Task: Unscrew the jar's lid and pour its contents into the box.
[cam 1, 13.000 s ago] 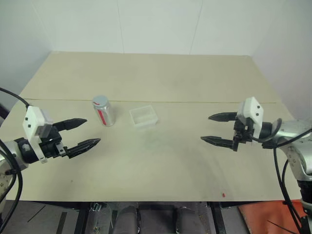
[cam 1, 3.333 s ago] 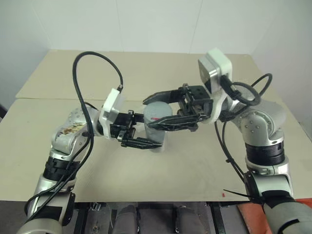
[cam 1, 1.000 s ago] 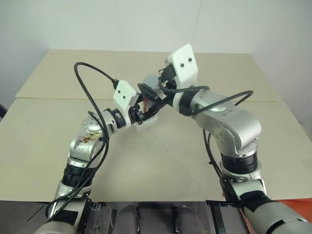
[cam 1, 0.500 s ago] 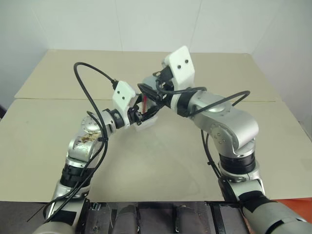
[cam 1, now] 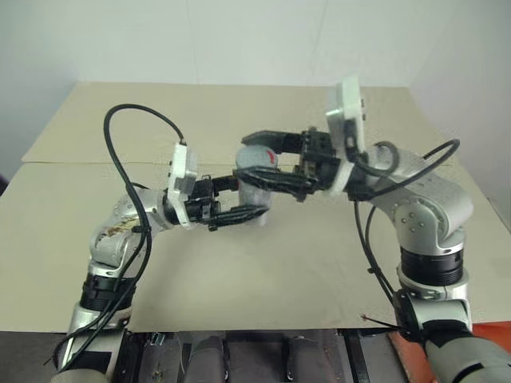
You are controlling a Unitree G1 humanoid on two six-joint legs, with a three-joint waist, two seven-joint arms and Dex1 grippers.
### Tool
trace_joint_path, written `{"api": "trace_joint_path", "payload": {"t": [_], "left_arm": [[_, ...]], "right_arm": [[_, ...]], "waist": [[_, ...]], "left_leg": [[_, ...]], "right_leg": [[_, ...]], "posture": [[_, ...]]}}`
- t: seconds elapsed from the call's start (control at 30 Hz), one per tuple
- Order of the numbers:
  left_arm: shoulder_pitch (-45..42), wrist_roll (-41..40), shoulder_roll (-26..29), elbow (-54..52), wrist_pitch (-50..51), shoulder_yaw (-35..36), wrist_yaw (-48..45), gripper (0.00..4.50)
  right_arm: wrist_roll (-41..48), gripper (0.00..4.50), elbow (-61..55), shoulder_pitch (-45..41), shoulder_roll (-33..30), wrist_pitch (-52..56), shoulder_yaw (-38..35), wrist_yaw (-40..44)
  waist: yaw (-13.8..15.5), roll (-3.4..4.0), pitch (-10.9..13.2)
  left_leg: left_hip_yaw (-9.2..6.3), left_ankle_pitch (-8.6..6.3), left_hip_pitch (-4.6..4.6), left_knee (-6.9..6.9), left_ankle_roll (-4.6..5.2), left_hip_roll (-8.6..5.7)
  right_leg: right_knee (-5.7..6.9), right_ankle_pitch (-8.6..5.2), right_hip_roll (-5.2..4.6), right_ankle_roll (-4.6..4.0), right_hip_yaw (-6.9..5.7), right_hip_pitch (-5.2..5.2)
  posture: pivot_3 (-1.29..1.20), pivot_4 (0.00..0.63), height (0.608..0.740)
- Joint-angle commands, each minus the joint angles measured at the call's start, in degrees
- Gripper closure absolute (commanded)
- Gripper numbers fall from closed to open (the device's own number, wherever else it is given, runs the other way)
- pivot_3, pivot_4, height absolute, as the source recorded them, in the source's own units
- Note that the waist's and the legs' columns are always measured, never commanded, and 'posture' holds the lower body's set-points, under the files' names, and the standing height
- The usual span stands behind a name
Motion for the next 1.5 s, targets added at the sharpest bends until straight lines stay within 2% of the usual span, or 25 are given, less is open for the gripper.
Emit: {"api": "trace_joint_path", "payload": {"t": [0.03, 0.33, 0.63, 0.67, 0.77, 1.13, 1.43, 1.5], "left_arm": [[-3.2, -3.9, 1.1, -0.3, -0.9, 2.9, -3.7, 1.76], [-5.4, -2.3, 1.1, 1.0, -3.2, 1.2, -9.6, 1.76], [-4.9, -1.0, 0.4, 0.9, -5.0, 0.6, -8.5, 1.76], [-4.8, -0.9, 0.4, 0.8, -5.1, 0.6, -8.4, 1.76], [-4.6, -0.4, 0.4, 0.9, -5.9, 0.6, -8.0, 1.76], [-3.8, 0.9, 0.6, 2.1, -6.4, 1.4, -4.4, 1.76], [-2.3, 5.5, 0.4, 4.3, -6.7, 4.1, 7.8, 1.76], [-2.3, 9.0, -0.2, 4.1, -6.3, 3.7, 13.7, 1.76]], "right_arm": [[3.0, 1.71, -0.1, 0.4, -1.9, -1.2, 0.1, 6.1], [5.8, 1.71, 2.6, -0.7, -3.7, -1.9, 0.4, 12.3], [4.2, 1.71, 2.9, -1.2, -3.7, -2.8, 1.3, 10.9], [3.9, 0.98, 2.9, -1.2, -3.6, -2.9, 1.3, 10.4], [3.9, 0.04, 3.1, -1.5, -3.3, -2.8, 1.0, 9.1], [1.7, 0.04, 2.8, -1.2, -3.5, -3.0, 0.7, 3.1], [-1.3, 0.04, -0.4, 4.4, -5.5, -2.6, -0.8, -4.8], [-1.8, 0.04, -1.6, 5.7, -5.4, -2.3, -1.8, -8.2]], "waist": [[0.1, 0.0, 0.0], [0.2, 0.0, 0.0], [0.2, 0.0, 0.0], [0.2, 0.0, 0.0], [0.2, 0.0, 0.0], [0.2, 0.0, 0.0], [0.3, 0.0, 0.0], [0.4, 0.0, 0.0]], "left_leg": [[0.0, 0.0, 0.0, 0.0, 0.0, 0.0], [-0.02, 0.0, -0.01, 0.02, 0.01, 0.0], [-0.04, 0.0, -0.01, 0.03, 0.01, 0.0], [-0.03, 0.0, -0.01, 0.03, 0.01, 0.0], [-0.03, 0.0, -0.01, 0.04, 0.01, 0.0], [-0.04, 0.0, -0.01, 0.05, 0.01, 0.0], [-0.03, 0.0, -0.03, 0.05, 0.01, 0.0], [-0.04, 0.0, -0.03, 0.04, 0.01, 0.0]], "right_leg": [[0.0, 0.0, 0.0, 0.0, -0.01, 0.01], [-0.01, 0.0, 0.0, 0.0, 0.0, 0.02], [0.0, 0.0, 0.0, 0.0, 0.0, 0.02], [0.0, 0.0, 0.0, 0.0, 0.0, 0.02], [0.0, 0.0, 0.0, 0.0, 0.0, 0.02], [0.01, 0.0, 0.0, 0.0, 0.0, 0.02], [-0.01, 0.0, -0.01, 0.0, 0.0, 0.01], [0.0, 0.0, -0.01, 0.0, 0.0, 0.01]], "posture": [[0.0, 0.15, 0.74], [0.0, 0.15, 0.74], [0.0, 0.15, 0.74], [0.0, 0.15, 0.74], [0.0, 0.15, 0.74], [0.0, 0.15, 0.74], [0.0, 0.15, 0.74], [0.0, 0.15, 0.74]]}}
